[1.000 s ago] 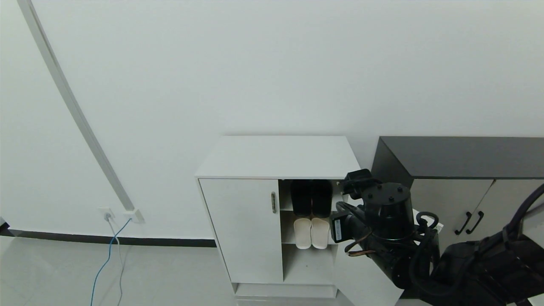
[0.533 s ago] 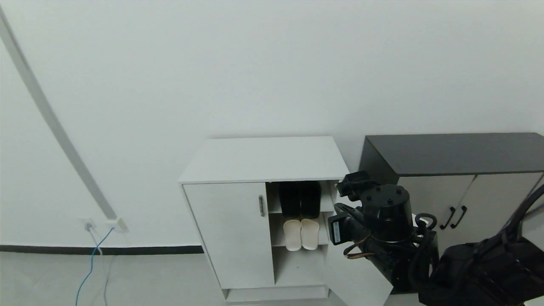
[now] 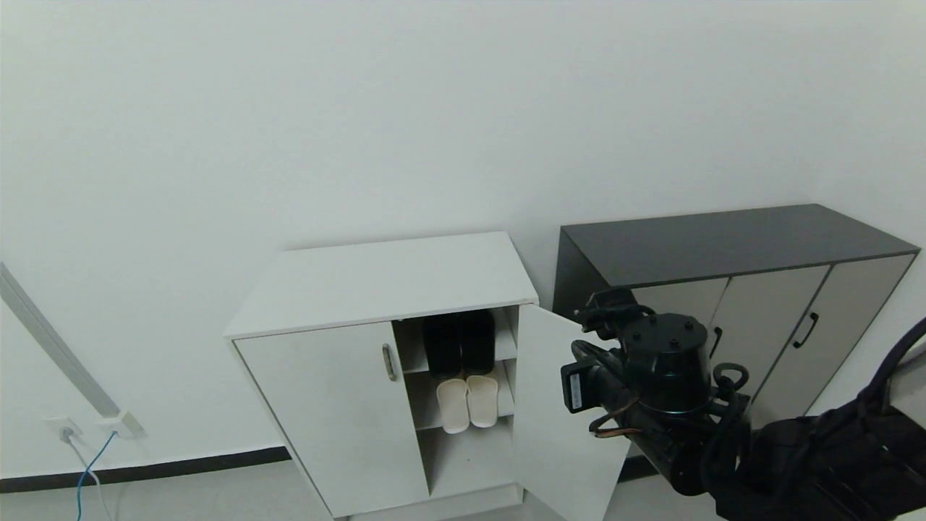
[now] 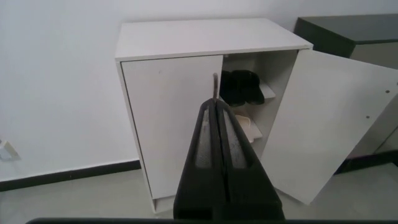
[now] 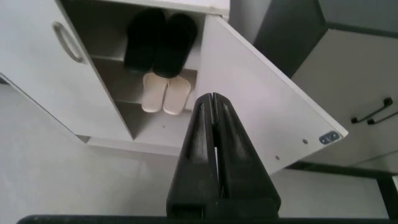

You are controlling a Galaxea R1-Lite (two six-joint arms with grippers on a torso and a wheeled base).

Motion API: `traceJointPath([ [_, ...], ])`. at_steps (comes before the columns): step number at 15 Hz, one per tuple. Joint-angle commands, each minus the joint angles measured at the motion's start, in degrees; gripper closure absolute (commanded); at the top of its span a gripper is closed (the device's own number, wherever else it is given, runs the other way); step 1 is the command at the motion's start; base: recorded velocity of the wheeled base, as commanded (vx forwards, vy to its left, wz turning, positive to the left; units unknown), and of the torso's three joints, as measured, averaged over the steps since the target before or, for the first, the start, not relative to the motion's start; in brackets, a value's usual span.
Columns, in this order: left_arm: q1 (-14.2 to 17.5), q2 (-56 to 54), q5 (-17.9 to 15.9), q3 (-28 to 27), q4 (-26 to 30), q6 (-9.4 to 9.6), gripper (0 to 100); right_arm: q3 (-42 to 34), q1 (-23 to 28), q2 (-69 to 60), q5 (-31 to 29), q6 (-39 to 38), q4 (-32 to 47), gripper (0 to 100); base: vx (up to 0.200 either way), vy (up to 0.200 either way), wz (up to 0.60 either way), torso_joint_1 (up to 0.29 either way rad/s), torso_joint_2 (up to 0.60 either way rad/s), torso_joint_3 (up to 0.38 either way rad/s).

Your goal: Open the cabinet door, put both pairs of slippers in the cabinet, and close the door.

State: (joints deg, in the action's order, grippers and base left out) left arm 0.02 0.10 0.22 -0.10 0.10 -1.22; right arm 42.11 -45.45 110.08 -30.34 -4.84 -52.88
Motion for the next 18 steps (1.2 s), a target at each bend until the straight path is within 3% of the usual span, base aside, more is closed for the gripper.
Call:
traceJointPath([
  [1, 0.06, -0.01, 0.04, 0.01, -0.01, -0.01, 100, -0.62, 0.09, -0.22, -0.24, 0.36, -0.38, 100, -0.200, 0.000, 0.00, -0.002, 0.00, 0.002],
  [5, 0.06, -0.01, 0.04, 0.01, -0.01, -0.01, 100, -1.15, 0.53, -0.39, -0.24, 0.45, -1.43, 100, -0.100, 0.000, 0.00, -0.001, 0.00, 0.000],
  [10, 0.06, -0.01, 0.04, 0.01, 0.08, -0.01, 100, 5.09, 7.13, 3.47, 0.37, 0.36, -0.47, 100, 0.000, 0.000, 0.00, 0.000, 0.00, 0.000],
  [13, 0.06, -0.01, 0.04, 0.01, -0.01, -0.01, 100, 13.00, 12.93, 4.79, 4.41, -1.93, 9.29, 100, 0.000, 0.000, 0.00, 0.000, 0.00, 0.000],
  [14, 0.06, -0.01, 0.04, 0.01, -0.01, -0.01, 100, 13.00, 12.93, 4.79, 4.41, -1.93, 9.29, 100, 0.000, 0.000, 0.00, 0.000, 0.00, 0.000],
  [15, 0.06, -0.01, 0.04, 0.01, 0.08, -0.01, 100, 18.71, 15.65, 5.58, 10.13, -6.23, 17.81, 100, 0.000, 0.000, 0.00, 0.000, 0.00, 0.000],
  [18, 0.06, -0.01, 0.04, 0.01, -0.01, -0.01, 100, 26.54, 19.78, 11.12, 12.94, -8.26, 21.77, 100, 0.000, 0.000, 0.00, 0.000, 0.00, 0.000],
])
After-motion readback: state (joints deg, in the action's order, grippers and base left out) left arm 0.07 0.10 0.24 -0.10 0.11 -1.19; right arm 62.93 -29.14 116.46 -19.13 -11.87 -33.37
